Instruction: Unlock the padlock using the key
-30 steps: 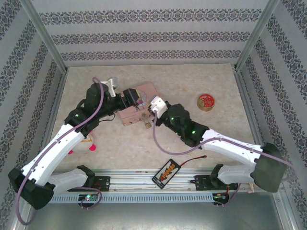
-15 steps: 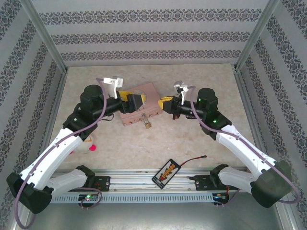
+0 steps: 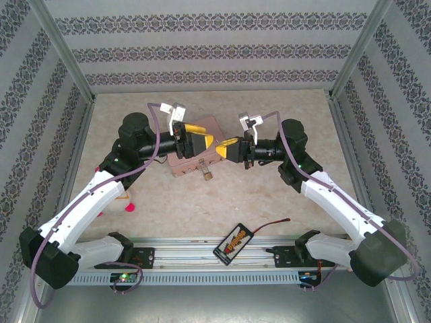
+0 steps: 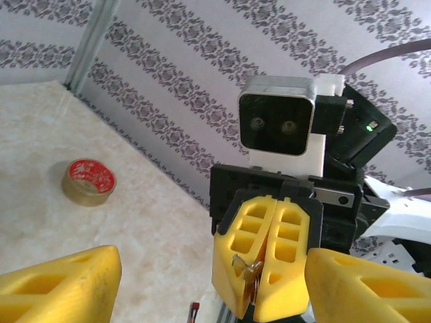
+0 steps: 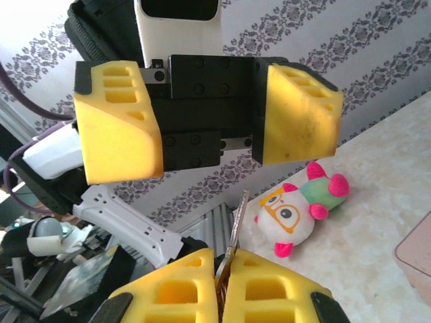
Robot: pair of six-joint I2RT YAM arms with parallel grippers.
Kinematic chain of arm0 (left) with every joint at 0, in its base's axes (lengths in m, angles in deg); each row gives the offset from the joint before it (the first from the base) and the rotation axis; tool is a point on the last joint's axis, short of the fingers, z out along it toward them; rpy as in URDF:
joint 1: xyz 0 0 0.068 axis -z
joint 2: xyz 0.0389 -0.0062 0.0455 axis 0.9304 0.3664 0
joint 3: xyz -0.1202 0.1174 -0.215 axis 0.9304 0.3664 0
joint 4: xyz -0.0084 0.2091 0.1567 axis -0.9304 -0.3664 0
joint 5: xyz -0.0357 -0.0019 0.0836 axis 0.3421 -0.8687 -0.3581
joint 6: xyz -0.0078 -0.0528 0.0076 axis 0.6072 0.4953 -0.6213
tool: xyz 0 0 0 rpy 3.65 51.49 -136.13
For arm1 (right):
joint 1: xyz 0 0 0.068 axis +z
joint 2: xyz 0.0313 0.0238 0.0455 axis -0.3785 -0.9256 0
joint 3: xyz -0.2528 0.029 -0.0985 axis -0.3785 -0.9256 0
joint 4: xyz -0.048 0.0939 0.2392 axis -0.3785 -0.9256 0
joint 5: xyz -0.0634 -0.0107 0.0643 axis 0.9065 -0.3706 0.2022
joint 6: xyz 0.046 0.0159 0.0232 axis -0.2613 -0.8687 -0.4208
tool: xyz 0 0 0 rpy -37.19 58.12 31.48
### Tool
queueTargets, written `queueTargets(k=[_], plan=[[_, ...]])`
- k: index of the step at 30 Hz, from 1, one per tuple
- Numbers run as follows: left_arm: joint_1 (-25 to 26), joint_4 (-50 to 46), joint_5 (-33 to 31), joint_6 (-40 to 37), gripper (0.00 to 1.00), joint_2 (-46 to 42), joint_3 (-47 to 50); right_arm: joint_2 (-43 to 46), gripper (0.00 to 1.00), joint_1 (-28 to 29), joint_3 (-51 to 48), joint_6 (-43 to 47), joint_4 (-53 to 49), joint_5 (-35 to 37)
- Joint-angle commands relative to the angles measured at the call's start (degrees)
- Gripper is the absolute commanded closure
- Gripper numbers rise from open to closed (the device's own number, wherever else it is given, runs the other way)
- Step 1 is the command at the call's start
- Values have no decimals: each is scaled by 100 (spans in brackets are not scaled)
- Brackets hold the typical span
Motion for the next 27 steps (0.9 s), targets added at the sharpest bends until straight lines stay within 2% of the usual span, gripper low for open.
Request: queueTargets(k=[1, 12, 27], plan=[[-48, 617, 326, 80, 32, -18, 4, -22, 100, -54, 187, -264, 453, -286], [-48, 1515, 796, 579, 47, 214, 232, -78, 100, -28, 187, -472, 743, -279], [5, 1802, 999, 819, 68, 436, 212, -175, 100, 16, 186, -530, 886, -233]])
